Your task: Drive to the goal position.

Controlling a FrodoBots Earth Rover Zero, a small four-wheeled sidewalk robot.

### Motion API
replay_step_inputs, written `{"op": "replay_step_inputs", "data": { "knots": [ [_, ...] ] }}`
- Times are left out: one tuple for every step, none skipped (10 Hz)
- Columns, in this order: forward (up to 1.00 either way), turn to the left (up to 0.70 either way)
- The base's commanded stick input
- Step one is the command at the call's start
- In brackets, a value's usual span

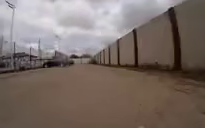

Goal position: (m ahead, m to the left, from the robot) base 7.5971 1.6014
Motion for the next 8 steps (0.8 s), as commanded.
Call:
{"op": "replay_step_inputs", "data": {
  "knots": [
    [1.0,0.27],
    [1.0,0.27],
    [1.0,0.14],
    [1.0,0.0],
    [1.0,0.0],
    [1.0,0.0],
    [1.0,0.0],
    [1.0,0.0]
  ]
}}
